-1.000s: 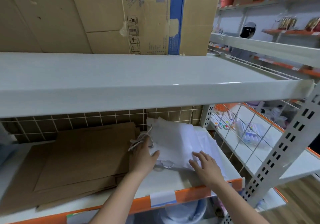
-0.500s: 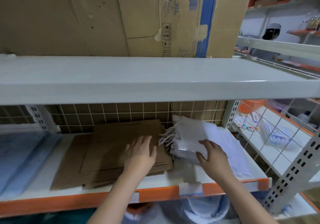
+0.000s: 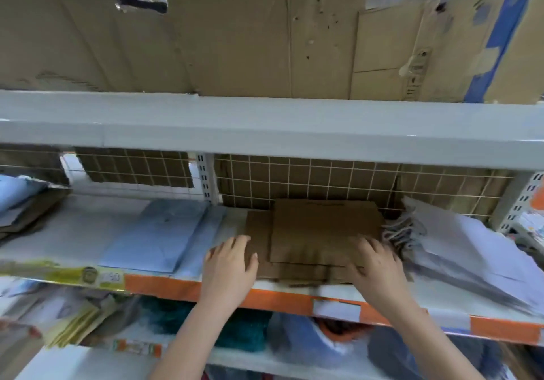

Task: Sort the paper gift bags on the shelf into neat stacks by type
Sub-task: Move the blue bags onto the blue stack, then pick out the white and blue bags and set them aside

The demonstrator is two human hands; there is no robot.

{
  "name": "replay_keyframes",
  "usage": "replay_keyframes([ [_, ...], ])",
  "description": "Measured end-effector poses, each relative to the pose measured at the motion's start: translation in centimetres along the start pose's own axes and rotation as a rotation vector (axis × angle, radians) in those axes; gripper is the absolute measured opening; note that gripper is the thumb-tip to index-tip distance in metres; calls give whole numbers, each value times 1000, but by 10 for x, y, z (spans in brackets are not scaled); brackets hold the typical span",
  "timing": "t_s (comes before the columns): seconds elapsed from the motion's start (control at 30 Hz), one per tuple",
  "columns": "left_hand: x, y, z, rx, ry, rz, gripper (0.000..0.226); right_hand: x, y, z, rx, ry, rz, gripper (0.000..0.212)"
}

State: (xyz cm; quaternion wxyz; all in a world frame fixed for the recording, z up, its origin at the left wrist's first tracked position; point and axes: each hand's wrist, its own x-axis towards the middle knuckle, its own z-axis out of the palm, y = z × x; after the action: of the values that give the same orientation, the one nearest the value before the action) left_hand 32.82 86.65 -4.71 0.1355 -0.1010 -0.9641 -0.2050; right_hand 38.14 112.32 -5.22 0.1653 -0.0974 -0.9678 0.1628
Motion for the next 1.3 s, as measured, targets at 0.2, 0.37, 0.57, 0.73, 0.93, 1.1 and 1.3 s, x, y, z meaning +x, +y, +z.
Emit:
replay_keyframes([
  [0.2,-32,-109,-49,46,42,-73,41,-22,-95,43,28,-94,-29,44],
  [0.37,-58,-186,-88,131,66,-152,32,-42,-172,75,96,-128,-103,43],
  [0.57,-76,-267,-123,222,191,-221,20,-43,-250,108,95,-191,-204,42],
  [0.73,-80,-320,-146,254,184,-310,19,-30,-302,137,106,-244,-226,44],
  [0.93,-72,-387,-162,172,155,-431,31,-10,-366,184,164,-292,-258,43],
  [1.1,-48,-446,-179,191,159,-465,26,13,-423,229,165,-328,-274,44],
  [1.3,-14,-514,-199,243,156,-514,27,45,-492,264,145,-354,-312,44],
])
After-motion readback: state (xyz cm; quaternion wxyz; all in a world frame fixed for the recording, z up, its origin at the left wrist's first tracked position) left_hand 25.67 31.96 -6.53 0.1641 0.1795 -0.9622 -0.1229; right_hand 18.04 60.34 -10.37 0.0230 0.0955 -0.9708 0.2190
